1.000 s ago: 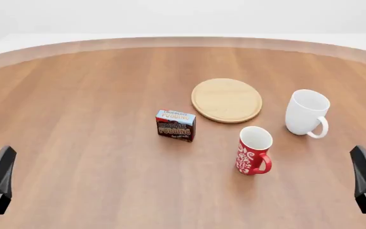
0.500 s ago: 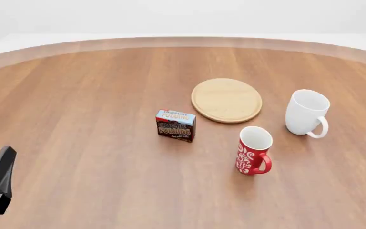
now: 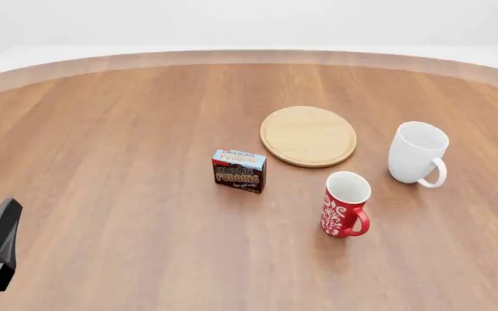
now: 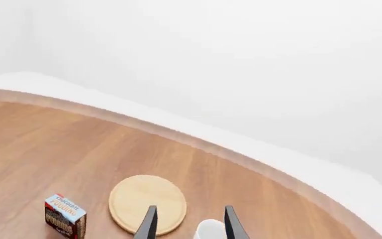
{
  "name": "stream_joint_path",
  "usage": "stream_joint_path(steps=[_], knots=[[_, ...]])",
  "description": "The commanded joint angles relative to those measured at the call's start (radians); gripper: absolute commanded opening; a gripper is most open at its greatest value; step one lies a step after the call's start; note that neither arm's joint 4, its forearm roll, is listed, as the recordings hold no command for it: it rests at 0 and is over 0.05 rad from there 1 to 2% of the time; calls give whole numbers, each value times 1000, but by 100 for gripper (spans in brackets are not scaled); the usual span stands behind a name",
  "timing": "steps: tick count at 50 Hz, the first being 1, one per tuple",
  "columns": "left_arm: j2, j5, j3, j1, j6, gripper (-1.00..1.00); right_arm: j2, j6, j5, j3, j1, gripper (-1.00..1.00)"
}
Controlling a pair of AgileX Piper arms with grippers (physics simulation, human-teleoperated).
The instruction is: Put the chocolate pudding to the left of the plate.
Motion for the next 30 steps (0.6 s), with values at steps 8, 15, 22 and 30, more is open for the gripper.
stream_joint_path(steps=[8, 15, 22, 30], knots=[[0, 0, 0, 0, 0, 100, 348, -208, 129, -280, 161, 100], [0, 0, 0, 0, 0, 100, 453, -219, 183, -361, 218, 100], [0, 0, 0, 0, 0, 100, 530, -220, 220, -429, 284, 100], [0, 0, 0, 0, 0, 100, 611, -225, 248, -453, 335, 100]])
